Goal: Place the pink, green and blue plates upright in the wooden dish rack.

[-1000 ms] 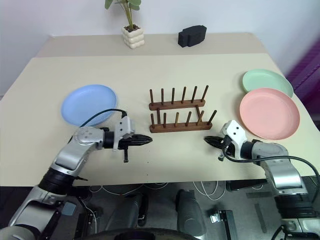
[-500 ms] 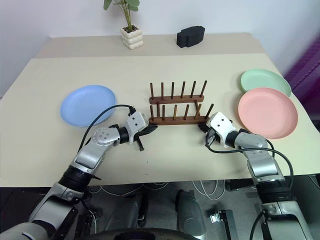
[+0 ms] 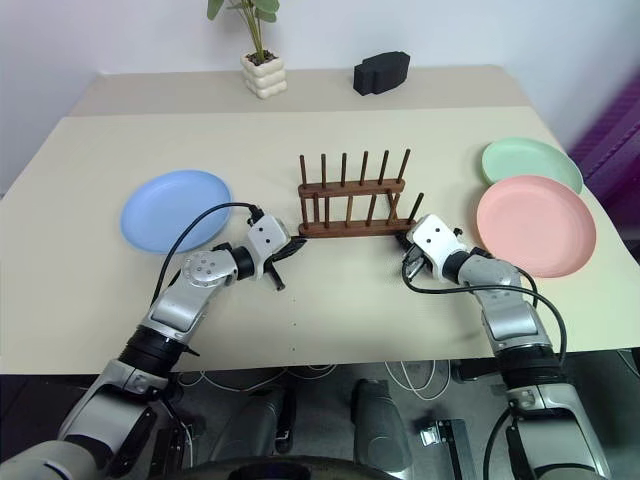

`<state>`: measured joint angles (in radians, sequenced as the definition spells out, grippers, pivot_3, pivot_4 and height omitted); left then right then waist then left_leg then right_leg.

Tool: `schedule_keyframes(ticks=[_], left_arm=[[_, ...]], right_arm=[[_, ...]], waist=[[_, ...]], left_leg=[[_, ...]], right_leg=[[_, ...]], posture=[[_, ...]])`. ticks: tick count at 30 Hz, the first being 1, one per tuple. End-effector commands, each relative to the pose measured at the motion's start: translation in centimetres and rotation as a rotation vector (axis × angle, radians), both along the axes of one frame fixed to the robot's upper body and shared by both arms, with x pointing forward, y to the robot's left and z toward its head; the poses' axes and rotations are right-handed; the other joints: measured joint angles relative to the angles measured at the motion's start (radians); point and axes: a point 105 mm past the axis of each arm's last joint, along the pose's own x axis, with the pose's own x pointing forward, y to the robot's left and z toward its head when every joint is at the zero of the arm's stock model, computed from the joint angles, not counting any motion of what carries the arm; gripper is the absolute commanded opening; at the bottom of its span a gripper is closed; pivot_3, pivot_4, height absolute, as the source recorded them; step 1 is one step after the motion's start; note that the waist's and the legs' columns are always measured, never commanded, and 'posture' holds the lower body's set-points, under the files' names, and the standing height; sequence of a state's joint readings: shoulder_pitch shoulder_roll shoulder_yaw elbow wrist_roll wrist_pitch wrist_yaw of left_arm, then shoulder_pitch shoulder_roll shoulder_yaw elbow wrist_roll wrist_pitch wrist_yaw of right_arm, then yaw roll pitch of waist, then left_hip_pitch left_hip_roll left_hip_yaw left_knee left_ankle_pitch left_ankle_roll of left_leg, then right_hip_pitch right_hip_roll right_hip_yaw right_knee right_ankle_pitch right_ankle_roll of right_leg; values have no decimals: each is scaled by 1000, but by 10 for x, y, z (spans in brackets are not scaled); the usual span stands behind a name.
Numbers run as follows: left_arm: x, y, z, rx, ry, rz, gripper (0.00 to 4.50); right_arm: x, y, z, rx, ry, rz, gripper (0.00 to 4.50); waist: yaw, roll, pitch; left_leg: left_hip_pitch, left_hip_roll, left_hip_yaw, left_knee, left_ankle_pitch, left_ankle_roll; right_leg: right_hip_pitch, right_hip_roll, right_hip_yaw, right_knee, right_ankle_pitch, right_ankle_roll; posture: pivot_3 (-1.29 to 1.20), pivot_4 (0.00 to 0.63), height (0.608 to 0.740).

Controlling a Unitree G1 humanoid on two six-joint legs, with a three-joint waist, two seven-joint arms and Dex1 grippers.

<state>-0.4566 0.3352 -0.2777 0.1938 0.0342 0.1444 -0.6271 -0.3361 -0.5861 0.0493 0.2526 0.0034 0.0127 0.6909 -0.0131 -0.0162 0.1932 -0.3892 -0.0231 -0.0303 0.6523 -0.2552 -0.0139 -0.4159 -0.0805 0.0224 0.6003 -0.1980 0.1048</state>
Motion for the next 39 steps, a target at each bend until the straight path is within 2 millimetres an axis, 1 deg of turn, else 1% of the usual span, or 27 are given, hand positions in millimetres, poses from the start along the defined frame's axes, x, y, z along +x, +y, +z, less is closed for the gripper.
schedule_keyframes(ticks=[1,3,6,9,11,13,14,17,18,20,23,26,29,32,37,39], left_arm=[[3,9,-3,15,-1,39,31],[2,9,-3,13,-1,42,31],[0,15,1,-6,-17,53,31],[-3,24,10,-62,-35,73,31],[-9,32,17,-100,-39,64,31],[-17,38,24,-137,-46,33,0],[-22,40,27,-155,-48,8,0],[-31,41,32,-185,-26,-51,0],[-35,38,32,-193,-6,-90,0],[-44,28,33,-203,12,-169,0],[-51,17,36,-243,30,-239,0],[-71,-4,36,-277,90,-398,0],[-82,-18,35,-276,114,-479,0],[-88,-27,35,-285,128,-519,0],[-89,-34,33,-289,132,-522,0],[-88,-35,33,-290,134,-522,0]], right_arm=[[3,4,10,4,-38,18,0],[0,5,13,9,-32,41,0],[-5,0,27,33,-58,51,0],[-12,-12,41,2,-93,50,0],[-18,-27,52,6,-87,24,0],[-22,-47,61,7,-75,-28,511],[-23,-60,64,5,-64,-74,838],[-22,-87,70,6,-65,-194,2277],[-22,-96,71,8,-74,-239,2837],[-23,-108,73,15,-84,-315,3795],[-26,-114,69,19,-73,-375,3795],[-32,-125,48,-25,1,-475,3795],[-36,-129,38,-34,37,-528,3795],[-37,-128,33,-38,49,-543,3795],[-37,-128,23,-77,51,-578,3795],[-36,-127,20,-69,52,-584,3281]], waist=[[0,0,0],[0,0,0],[-1,0,0],[0,0,0],[1,0,0],[2,0,0],[2,0,0],[4,0,0],[4,0,0],[4,0,0],[3,0,0],[3,0,0],[3,0,0],[-1,1,0],[1,1,0],[1,1,0]], left_leg=[[0,0,0,0,0,0],[0,0,0,0,0,0],[0,0,0,0,0,0],[0,0,0,-1,0,0],[0,0,0,-1,0,0],[0,1,0,-1,0,0],[-1,2,0,-1,0,0],[-1,2,0,0,0,0],[-1,2,0,0,0,0],[-1,2,0,0,0,0],[-1,2,0,-1,0,0],[-1,1,0,-1,0,0],[-1,1,1,-1,0,0],[-1,1,1,0,0,0],[-1,1,1,-1,0,0],[-1,1,1,0,0,0]], right_leg=[[0,0,0,0,0,0],[0,0,0,0,0,0],[0,0,0,0,0,0],[-1,0,0,0,0,0],[-1,0,0,0,0,0],[-1,0,0,0,0,0],[-1,0,0,0,0,-1],[-1,-1,0,-1,-2,-3],[0,-1,0,-1,-2,-3],[0,-1,0,-1,-2,-3],[0,-1,0,-1,-2,-3],[0,-1,0,-1,-2,-3],[0,-1,0,-1,-2,-3],[0,0,0,-1,-2,-3],[-1,0,0,-1,-2,-3],[0,0,0,-1,-2,-3]], posture=[[0,150,734],[0,150,734],[0,150,734],[0,150,734],[0,150,734],[0,150,734],[0,150,734],[0,150,734],[0,150,734],[0,150,734],[0,150,734],[0,150,734],[0,150,734],[0,150,734],[0,150,734],[0,150,734]])
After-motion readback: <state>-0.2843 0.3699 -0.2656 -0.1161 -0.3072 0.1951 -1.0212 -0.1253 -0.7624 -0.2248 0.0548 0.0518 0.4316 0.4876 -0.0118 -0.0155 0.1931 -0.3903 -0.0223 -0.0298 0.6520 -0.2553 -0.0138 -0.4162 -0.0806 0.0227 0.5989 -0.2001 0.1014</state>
